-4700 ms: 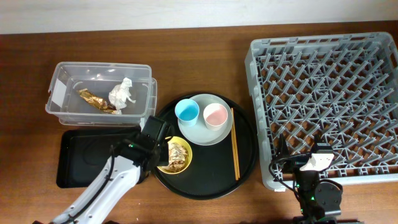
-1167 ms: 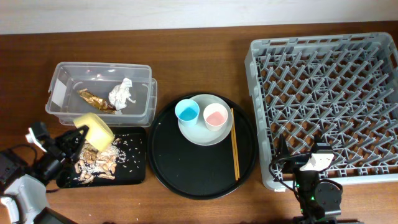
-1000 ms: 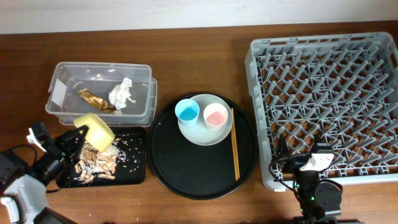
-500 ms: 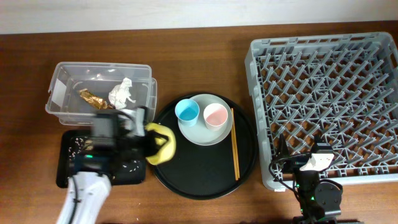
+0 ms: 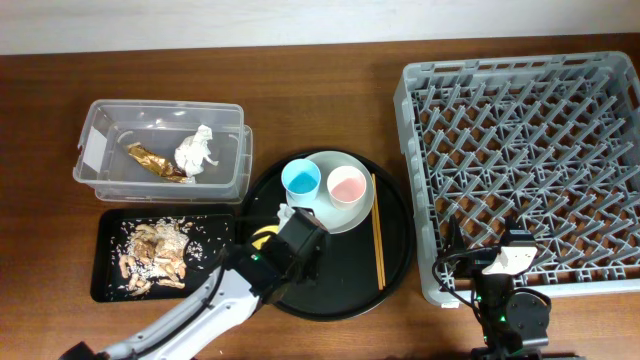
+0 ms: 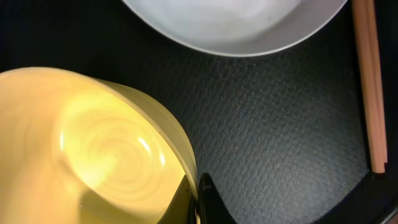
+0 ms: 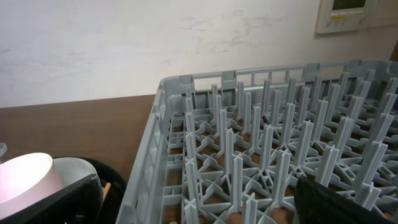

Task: Sort waste into correct bins and load items into the dishwasher rack
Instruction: 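Set the empty yellow bowl back on the round tray, then grasp the blue cup with left gripper and lift it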

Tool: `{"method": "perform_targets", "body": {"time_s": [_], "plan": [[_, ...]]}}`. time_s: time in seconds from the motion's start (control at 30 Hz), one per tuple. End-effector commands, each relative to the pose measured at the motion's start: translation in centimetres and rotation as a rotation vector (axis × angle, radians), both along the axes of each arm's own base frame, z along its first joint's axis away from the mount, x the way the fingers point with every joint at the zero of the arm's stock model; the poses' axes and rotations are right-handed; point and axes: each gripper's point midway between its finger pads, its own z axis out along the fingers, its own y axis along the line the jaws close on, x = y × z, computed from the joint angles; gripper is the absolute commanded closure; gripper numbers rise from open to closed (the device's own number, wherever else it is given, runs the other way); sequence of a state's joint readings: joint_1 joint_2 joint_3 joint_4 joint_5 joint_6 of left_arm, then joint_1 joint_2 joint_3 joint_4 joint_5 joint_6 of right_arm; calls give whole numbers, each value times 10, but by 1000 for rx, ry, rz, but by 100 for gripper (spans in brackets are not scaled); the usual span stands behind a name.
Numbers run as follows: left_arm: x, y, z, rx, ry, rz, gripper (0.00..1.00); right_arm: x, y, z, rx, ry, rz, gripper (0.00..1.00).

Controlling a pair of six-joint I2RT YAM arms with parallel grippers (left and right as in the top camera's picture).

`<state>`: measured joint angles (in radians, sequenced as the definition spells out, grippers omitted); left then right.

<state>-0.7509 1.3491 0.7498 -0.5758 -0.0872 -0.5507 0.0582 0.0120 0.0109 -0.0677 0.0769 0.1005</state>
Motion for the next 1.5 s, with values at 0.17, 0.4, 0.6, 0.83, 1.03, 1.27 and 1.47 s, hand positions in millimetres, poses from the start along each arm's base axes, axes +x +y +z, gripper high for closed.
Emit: {"method": "perform_targets", "body": {"time_s": [0.17,0.4,0.6,0.83,1.03,1.27,1.47], "plan": [[16,-11,16,-38,-63,5,53,0,-1,-3,-4,7,-5,1],[81,5,123,-34,-270,91,52,0,-1,-3,-4,7,-5,1],[106,39,117,1,-256,197,52,0,-1,-3,-4,7,-5,1],[129,26,59,59,-174,190,51,0,-1,-3,-4,7,-5,1],[139,26,43,68,-164,202,51,0,-1,-3,-4,7,-5,1],[149,23,45,45,-195,212,51,0,-2,-3,-4,7,-5,1],[153,21,15,75,-152,208,79,0,-1,-3,-4,7,-5,1]]}}
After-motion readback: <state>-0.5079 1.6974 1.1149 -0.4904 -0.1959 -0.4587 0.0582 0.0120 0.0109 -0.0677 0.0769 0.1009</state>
